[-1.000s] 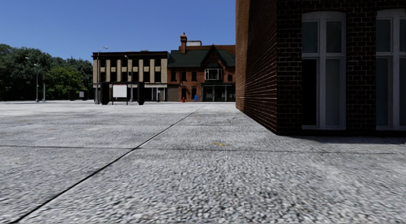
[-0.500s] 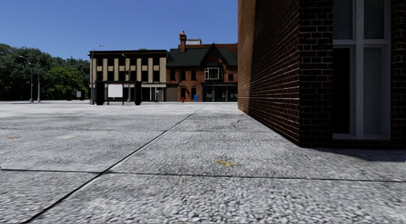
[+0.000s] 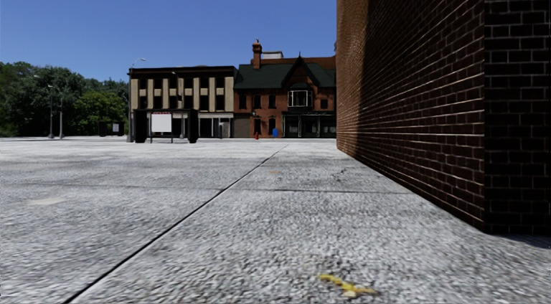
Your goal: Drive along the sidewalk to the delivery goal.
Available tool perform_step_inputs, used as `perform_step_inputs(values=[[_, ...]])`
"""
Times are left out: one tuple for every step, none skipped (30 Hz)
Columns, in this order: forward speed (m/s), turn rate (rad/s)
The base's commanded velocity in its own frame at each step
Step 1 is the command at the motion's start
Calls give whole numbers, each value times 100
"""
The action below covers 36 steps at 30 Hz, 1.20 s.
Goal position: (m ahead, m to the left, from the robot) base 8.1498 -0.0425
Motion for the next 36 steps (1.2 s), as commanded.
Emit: perform_step_inputs(values=[[200, 0], [200, 0], [200, 0], [200, 0], [200, 0], [200, 0], [200, 0], [200, 0], [200, 0], [200, 0], [200, 0], [200, 0], [200, 0], [200, 0], [200, 0], [200, 0], [200, 0], [200, 0], [200, 0], [200, 0], [200, 0], [200, 0], [200, 67], [200, 120], [200, 120], [200, 120], [200, 113], [200, 32], [200, 23], [200, 22], [200, 18], [200, 6], [200, 6], [200, 1], [200, 0], [200, 0]])
